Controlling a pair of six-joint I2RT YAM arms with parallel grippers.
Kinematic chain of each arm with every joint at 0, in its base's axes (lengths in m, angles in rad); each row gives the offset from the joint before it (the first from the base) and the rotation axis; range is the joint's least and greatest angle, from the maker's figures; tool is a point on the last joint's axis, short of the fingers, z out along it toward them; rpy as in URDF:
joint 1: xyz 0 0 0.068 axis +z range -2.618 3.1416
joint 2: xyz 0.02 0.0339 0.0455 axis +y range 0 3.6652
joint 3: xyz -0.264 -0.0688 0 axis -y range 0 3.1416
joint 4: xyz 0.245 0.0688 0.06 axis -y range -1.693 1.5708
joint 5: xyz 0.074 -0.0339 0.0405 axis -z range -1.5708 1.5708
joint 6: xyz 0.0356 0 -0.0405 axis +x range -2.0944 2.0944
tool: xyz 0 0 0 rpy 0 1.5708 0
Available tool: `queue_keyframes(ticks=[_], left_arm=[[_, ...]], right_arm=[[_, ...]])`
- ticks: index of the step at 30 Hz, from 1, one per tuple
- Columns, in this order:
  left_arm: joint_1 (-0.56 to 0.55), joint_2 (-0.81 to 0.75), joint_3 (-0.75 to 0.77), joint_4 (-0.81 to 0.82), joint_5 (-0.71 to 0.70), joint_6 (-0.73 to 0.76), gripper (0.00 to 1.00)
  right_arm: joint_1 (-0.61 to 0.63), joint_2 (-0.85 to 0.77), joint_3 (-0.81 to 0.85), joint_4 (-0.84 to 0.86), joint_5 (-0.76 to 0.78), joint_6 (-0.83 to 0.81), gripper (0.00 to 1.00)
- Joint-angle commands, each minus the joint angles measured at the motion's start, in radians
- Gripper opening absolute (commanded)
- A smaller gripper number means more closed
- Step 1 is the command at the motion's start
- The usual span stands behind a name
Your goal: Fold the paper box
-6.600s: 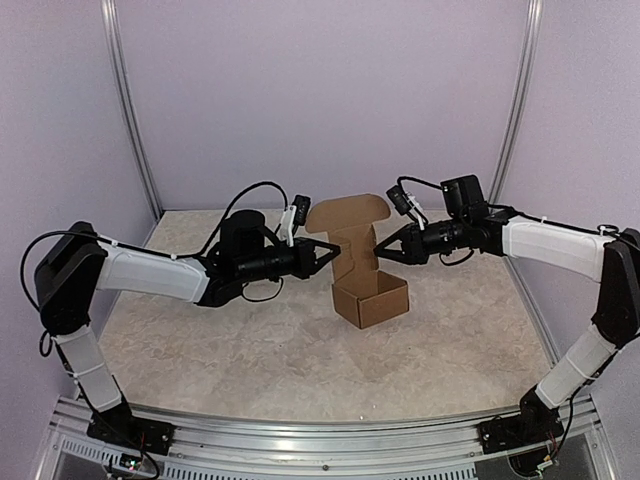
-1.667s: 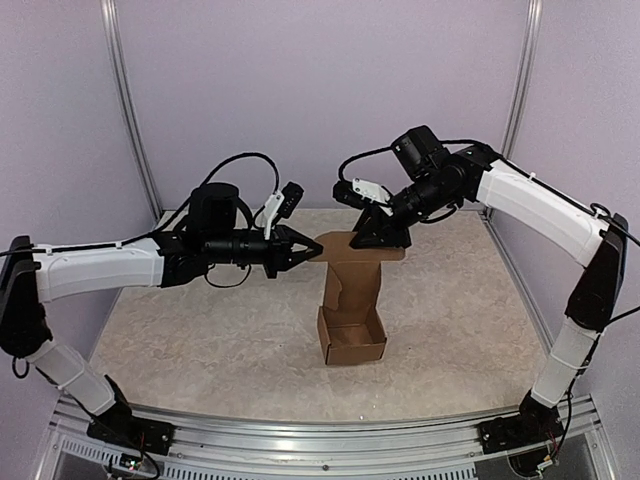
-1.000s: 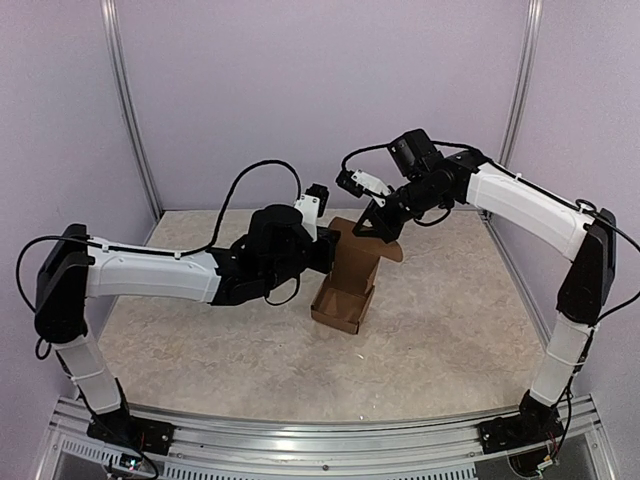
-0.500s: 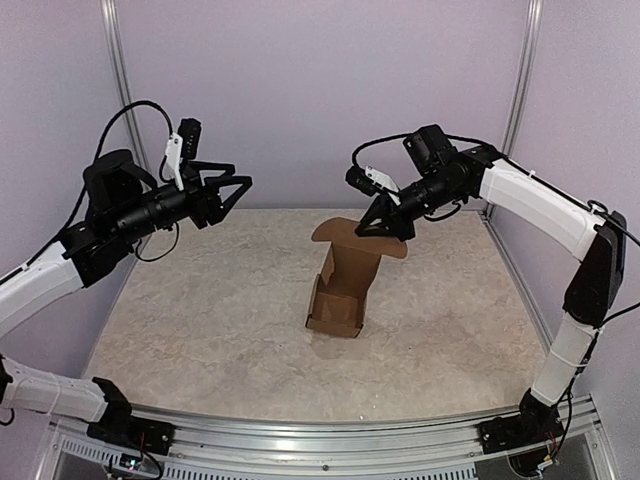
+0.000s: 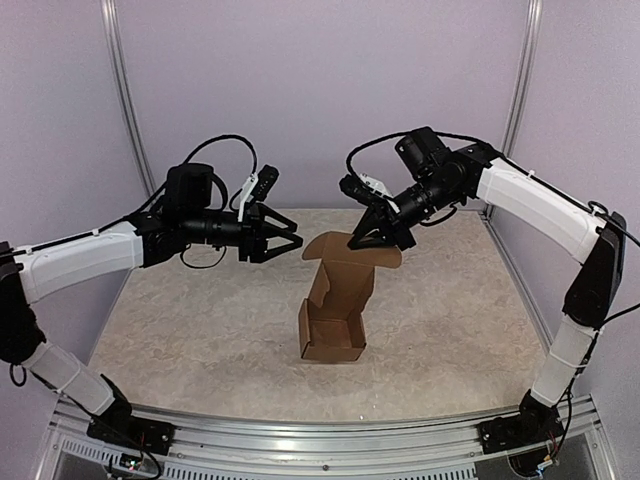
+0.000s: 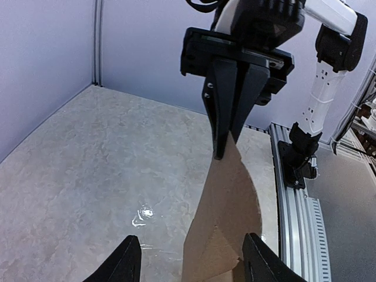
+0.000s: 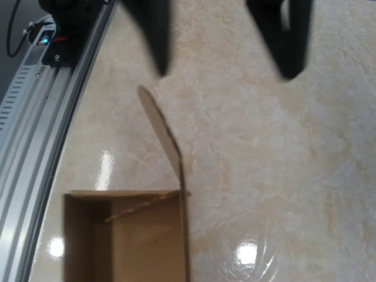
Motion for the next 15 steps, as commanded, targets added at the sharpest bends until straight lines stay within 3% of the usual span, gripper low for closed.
queue_keyframes(ticks=[1,7,15], left_arm=[[-0.042,0.026,0.044,-0.013,0.042,0.033,0.55],[-0.057,0.052,0.05,-0.012,0.051,0.033,0.41],[-0.075,0.085,0.074,0.001,0.055,0.039,0.39]], right_arm=[[0.007,-0.003,0.032,-0.015,-0.035,0.009,0.01],[0.008,-0.004,0.032,-0.01,-0.056,0.016,0.01],[0.024,0.003,0.021,-0.008,-0.063,0.026,0.01]])
